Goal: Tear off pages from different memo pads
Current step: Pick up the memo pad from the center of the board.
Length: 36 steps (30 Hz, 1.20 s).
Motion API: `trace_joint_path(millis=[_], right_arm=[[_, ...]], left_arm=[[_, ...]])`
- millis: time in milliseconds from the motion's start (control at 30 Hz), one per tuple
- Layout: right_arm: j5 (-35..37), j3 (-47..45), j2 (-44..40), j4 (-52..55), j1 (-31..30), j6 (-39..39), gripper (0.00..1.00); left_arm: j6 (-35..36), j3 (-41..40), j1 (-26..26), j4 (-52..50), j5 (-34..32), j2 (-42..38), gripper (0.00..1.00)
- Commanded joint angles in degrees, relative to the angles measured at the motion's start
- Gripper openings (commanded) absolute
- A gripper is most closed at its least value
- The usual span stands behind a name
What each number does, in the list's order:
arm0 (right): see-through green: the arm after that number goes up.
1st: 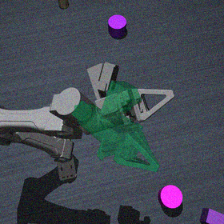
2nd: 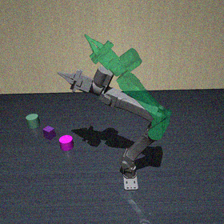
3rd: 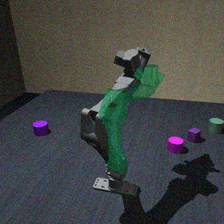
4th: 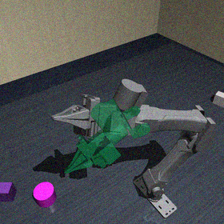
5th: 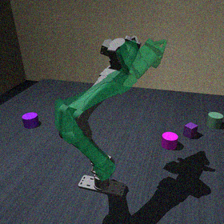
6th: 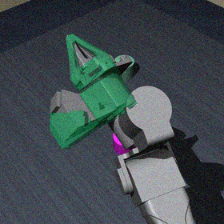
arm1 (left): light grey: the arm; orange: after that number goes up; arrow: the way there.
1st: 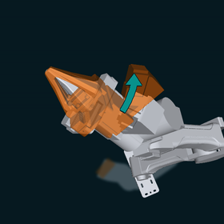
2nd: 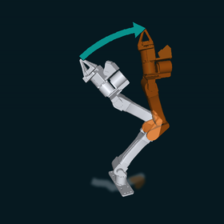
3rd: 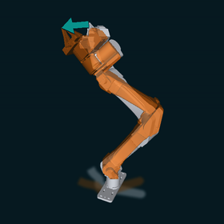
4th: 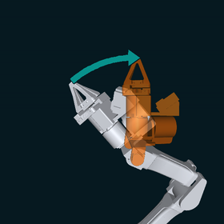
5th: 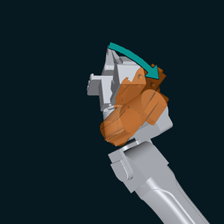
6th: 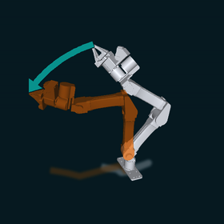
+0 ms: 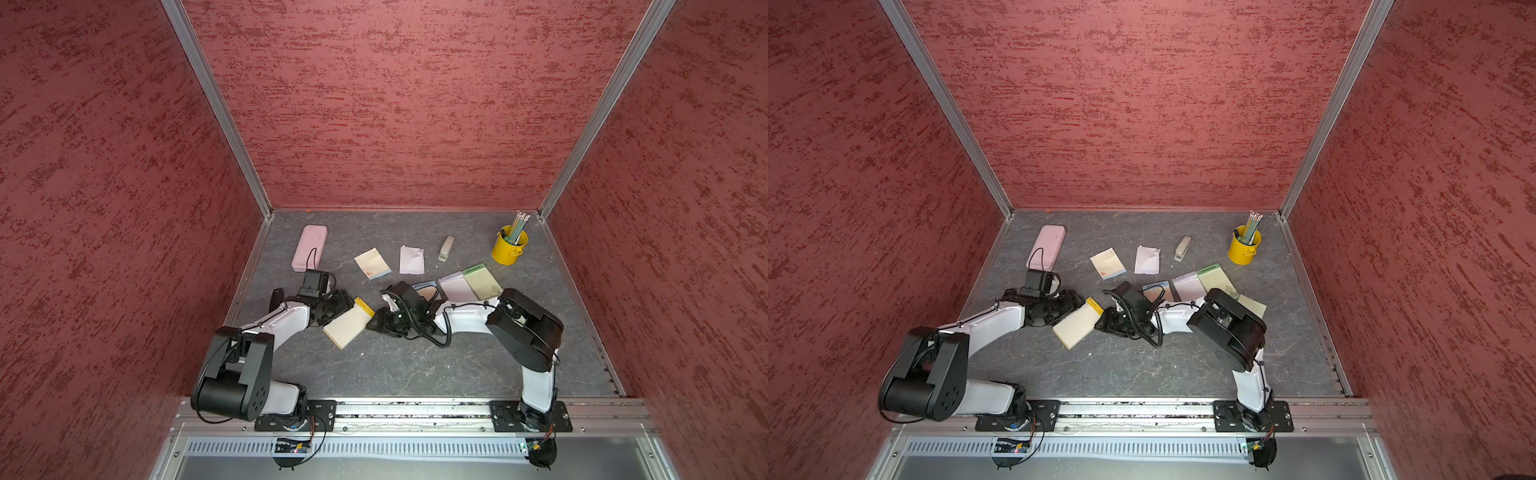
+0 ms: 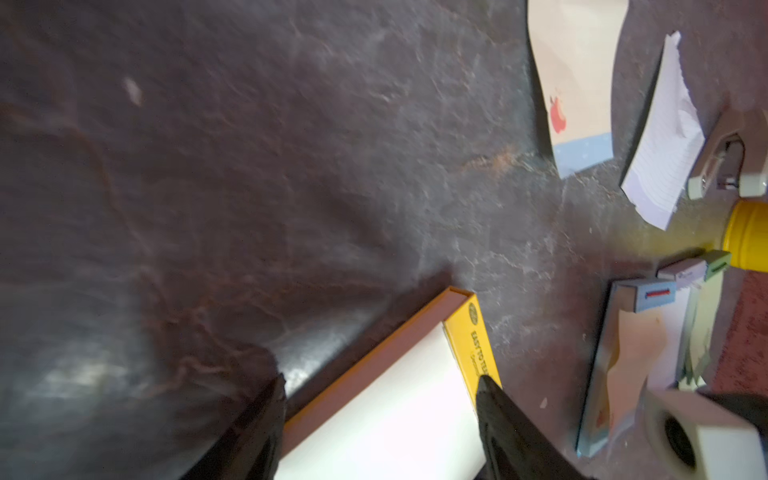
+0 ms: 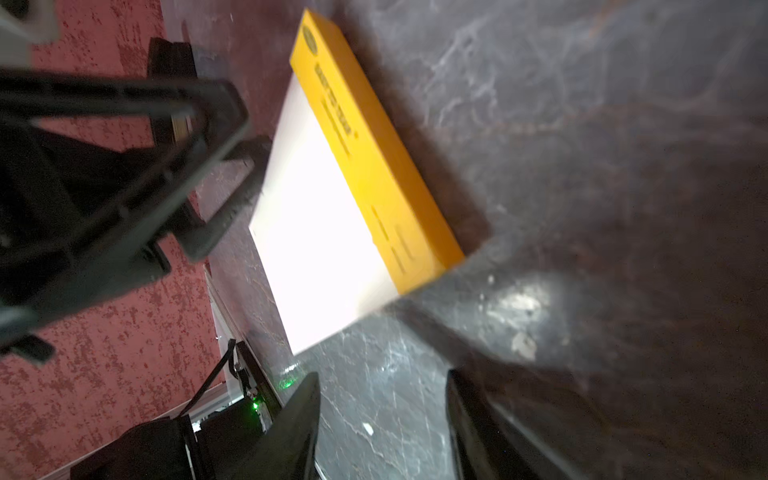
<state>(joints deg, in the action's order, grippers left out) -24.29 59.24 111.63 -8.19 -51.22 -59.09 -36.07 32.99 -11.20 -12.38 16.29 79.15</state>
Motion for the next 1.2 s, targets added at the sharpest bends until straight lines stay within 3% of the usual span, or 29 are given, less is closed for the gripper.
trace_joint_path(millis=[0,167,300,467,800,1033,1167], right_arm=[[0.8,2.1,0.9,-0.8,2.2,0.6,0.50],[2.5,1.9,-1.3,3.4,6.5,5.2,0.50],[3.1,0.5,-4.3,7.8,8.4,8.6,0.50],[0.9,-4.1,-7.4,8.7,7.9,8.5,0.50],[3.1,-2.6,-6.7,17.7,5.6,17.1,0.48],[4.1,0.6,-6.4,20.6,1.5,18.3,0.33],[5.0,2.2,-6.0,21.0,0.1,18.5,0.19]], left_arm=[[-7.2,-3.4,-4.0,-0.7,2.9,-0.6,0.71],[-13.0,-3.2,-9.5,0.1,3.8,-4.3,0.70],[-10.6,-2.0,-9.0,-5.3,2.3,-8.2,0.70],[-7.0,-4.2,-5.4,-7.5,1.3,-9.0,0.68],[-12.7,-7.8,-11.3,-3.1,0.9,-10.0,0.66],[-13.6,-7.1,-12.9,-1.0,1.0,-8.0,0.57],[-14.0,-7.4,-13.5,-0.1,1.2,-7.4,0.45]])
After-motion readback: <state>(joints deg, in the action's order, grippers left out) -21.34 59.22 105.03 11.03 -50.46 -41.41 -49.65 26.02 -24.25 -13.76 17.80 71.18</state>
